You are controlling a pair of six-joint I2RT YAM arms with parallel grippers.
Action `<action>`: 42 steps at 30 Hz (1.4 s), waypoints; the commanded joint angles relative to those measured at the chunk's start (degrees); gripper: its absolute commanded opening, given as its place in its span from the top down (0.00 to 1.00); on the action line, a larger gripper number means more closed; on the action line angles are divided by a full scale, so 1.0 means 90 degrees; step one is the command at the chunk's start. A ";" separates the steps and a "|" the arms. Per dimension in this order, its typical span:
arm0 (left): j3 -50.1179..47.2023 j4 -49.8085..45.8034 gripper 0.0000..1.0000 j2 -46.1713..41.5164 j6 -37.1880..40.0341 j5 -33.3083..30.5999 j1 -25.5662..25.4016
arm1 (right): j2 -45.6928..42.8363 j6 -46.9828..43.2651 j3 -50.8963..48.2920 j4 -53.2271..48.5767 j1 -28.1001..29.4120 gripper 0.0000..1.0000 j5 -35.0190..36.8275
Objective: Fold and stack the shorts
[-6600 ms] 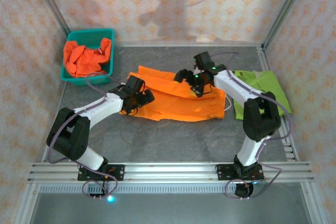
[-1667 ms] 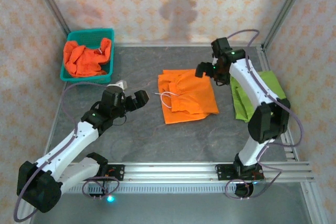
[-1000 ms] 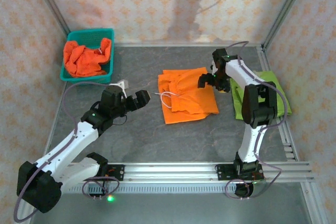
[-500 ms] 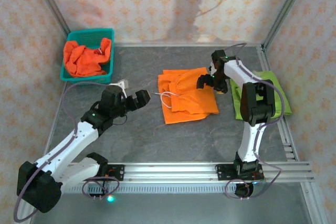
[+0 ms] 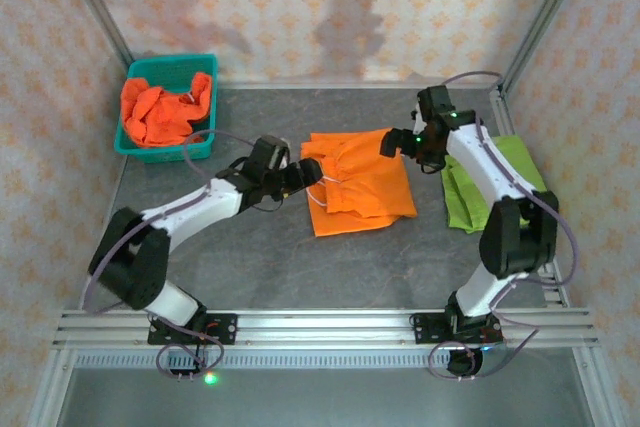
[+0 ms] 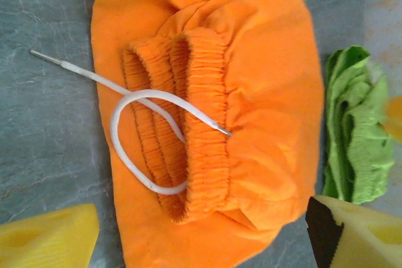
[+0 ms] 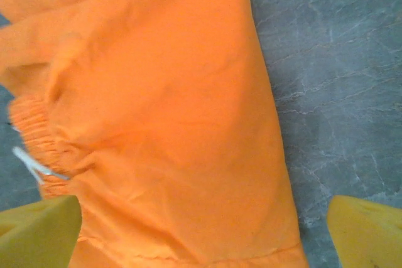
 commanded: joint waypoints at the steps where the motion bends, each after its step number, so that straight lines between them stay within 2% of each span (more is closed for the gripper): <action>1: 0.0475 0.0196 0.18 0.0500 -0.0172 0.0067 -0.0129 | -0.0588 0.0304 -0.0246 0.0203 0.0029 0.00 0.0198; 10: 0.1324 0.0215 0.34 0.1940 -0.0622 0.0201 -0.0402 | -0.1616 0.0360 -0.0648 0.0112 0.0027 0.00 0.0422; 15: 0.1592 0.0131 0.48 0.2477 -0.0741 0.0196 -0.0520 | -0.1926 0.0316 -0.0862 0.0037 0.0022 0.00 0.0506; 19: 0.1807 0.0031 0.66 0.2705 -0.0712 0.0188 -0.0624 | -0.2025 0.0330 -0.0973 0.0034 0.0019 0.00 0.0439; 23: 0.1981 -0.0132 0.96 0.2823 -0.0615 0.0249 -0.0667 | -0.2048 0.0319 -0.1013 0.0034 0.0018 0.01 0.0455; 24: 0.2037 -0.0212 1.00 0.2767 -0.0555 0.0250 -0.0667 | -0.2048 0.0323 -0.1023 0.0026 0.0018 0.00 0.0469; 29: 0.2836 -0.1417 1.00 0.2187 0.0208 -0.0039 -0.0736 | -0.2139 0.0309 -0.1081 0.0040 0.0007 0.00 0.0579; 36: 0.4193 -0.2873 1.00 0.1712 0.0946 0.0071 -0.0741 | -0.2351 0.0336 -0.1081 0.0011 -0.0059 0.00 0.0692; 42: 0.4334 -0.3340 1.00 0.1506 0.1246 0.0039 -0.0704 | -0.2410 0.0309 -0.1036 -0.0068 -0.0063 0.00 0.0698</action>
